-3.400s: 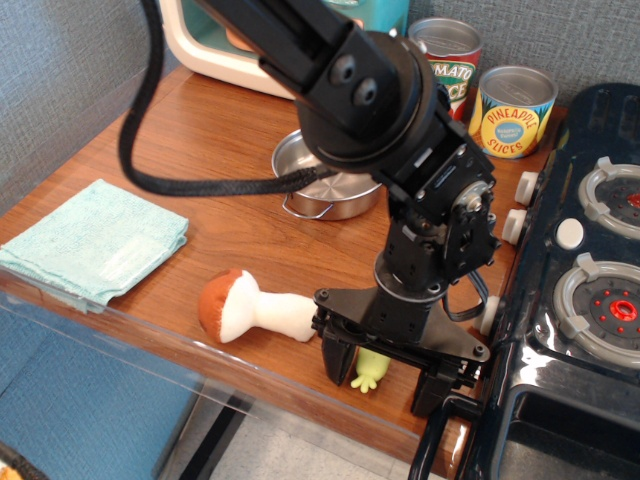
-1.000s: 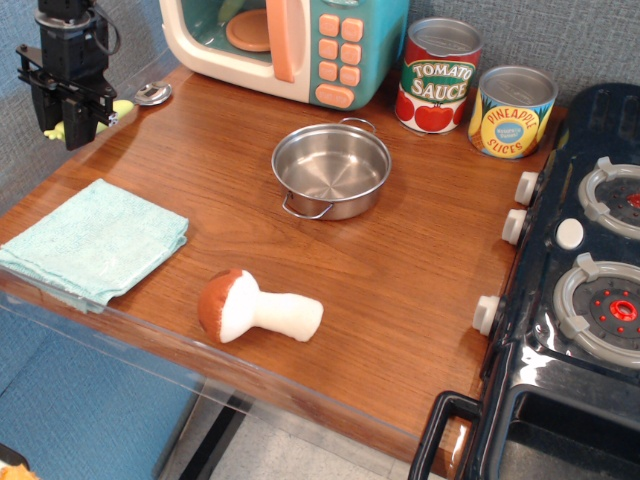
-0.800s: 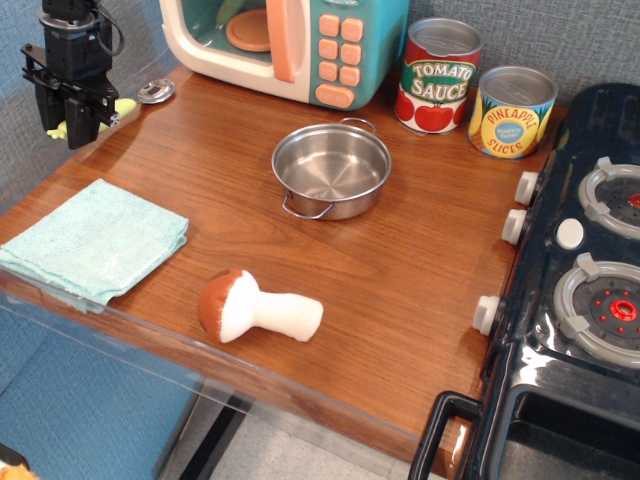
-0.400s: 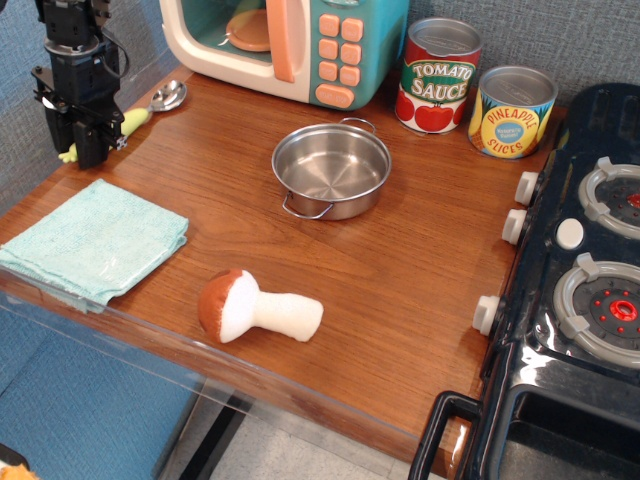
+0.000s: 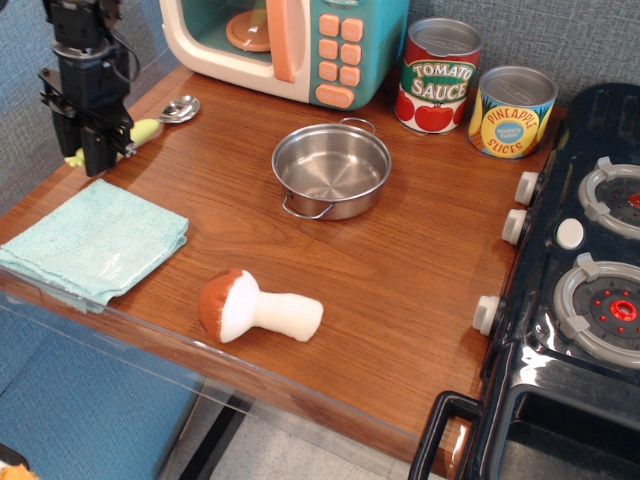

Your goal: Put the spoon to the left of the pot.

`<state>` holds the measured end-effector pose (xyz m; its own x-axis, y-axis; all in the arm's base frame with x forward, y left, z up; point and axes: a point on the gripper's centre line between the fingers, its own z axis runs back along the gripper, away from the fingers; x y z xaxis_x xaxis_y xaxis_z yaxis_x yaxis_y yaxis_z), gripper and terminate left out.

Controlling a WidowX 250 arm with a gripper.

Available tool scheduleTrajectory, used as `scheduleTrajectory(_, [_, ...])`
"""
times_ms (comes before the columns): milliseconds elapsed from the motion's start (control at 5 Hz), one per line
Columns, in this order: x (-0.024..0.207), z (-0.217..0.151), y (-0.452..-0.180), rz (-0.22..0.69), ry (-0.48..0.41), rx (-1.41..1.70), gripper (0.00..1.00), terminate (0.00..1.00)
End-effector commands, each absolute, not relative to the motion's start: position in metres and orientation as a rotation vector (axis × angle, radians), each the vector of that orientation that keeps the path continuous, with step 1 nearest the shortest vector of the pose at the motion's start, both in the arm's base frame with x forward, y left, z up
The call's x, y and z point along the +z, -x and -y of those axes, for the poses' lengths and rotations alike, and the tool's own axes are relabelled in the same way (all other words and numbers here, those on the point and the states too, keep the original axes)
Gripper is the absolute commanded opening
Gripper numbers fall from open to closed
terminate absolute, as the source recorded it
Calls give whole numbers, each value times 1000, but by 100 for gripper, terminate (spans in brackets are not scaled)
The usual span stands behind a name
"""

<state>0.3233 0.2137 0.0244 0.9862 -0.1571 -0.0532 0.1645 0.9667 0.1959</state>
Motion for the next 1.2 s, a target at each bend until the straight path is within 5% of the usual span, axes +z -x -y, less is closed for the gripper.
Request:
scheduleTrajectory(0, [60,-223,-321,36,-214,-113,100,0])
scheduleTrajectory(600, [110,-219,-305,157,-155,-3,100,0])
scheduleTrajectory(1000, [104,-221,-303,134,-192,27,100,0])
